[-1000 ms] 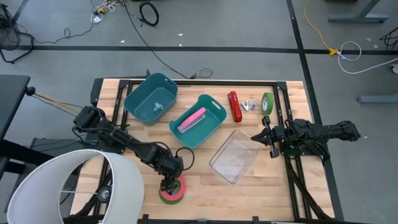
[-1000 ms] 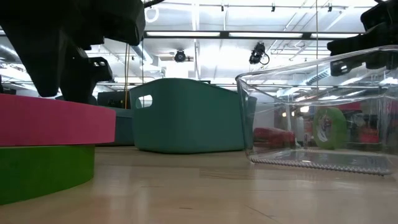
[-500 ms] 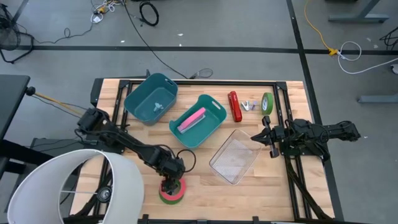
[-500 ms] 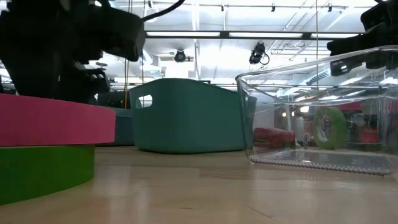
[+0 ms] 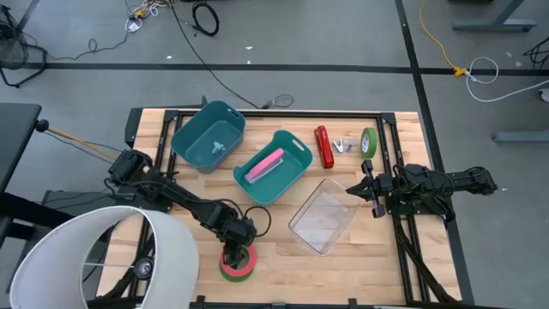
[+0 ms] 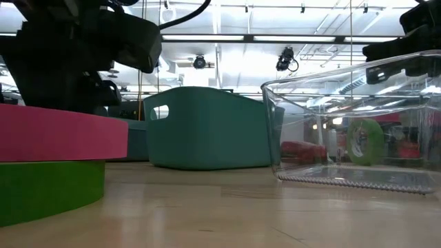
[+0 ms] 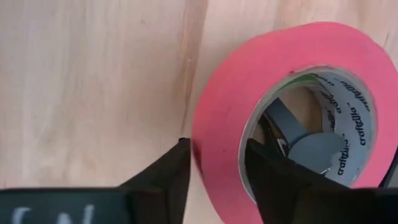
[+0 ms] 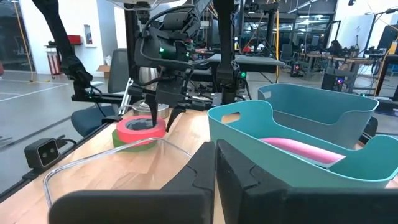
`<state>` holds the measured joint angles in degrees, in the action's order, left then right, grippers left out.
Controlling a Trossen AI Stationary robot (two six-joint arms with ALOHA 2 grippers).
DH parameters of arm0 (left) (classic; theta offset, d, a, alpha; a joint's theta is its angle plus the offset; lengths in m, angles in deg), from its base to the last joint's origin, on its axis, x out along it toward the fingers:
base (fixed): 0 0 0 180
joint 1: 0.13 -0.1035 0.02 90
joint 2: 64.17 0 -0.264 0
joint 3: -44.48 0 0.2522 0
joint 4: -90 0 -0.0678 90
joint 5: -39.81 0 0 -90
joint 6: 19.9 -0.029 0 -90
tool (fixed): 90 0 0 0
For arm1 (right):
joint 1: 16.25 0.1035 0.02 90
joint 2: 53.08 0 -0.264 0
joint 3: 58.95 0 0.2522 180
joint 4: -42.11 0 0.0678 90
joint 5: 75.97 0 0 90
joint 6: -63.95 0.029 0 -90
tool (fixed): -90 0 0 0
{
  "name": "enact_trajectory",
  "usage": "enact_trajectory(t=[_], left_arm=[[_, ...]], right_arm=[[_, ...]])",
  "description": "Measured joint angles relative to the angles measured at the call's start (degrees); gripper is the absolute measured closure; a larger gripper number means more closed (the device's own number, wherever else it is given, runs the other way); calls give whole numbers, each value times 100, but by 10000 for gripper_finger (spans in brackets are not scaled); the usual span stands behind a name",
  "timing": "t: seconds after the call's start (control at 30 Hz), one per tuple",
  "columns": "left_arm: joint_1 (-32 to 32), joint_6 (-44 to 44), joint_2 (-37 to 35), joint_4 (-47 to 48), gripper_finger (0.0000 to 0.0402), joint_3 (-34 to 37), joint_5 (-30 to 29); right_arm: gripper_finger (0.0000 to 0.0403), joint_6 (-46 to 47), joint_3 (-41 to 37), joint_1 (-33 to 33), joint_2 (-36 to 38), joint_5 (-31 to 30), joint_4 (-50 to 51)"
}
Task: Pick and place Stapler, Stapler remover, tape
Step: Put the pink tape into the transparent bin
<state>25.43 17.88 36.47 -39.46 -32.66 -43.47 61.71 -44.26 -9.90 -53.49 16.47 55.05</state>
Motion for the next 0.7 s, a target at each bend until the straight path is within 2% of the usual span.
enact_trajectory(t=[0.23,0.37,0.47,0.7], left_arm=[[-4,71,-7,-3,310,0,196],[-45,294,-26,70,313,-67,263],[-134,284,-26,355,311,-360,260],[-394,-552,-26,1304,314,-1413,-92]], right_arm=[[388,0,0,2,0,-2,-2],[388,0,0,1,0,-2,-2],[388,0,0,0,0,-2,-2],[388,0,0,0,0,-2,-1]])
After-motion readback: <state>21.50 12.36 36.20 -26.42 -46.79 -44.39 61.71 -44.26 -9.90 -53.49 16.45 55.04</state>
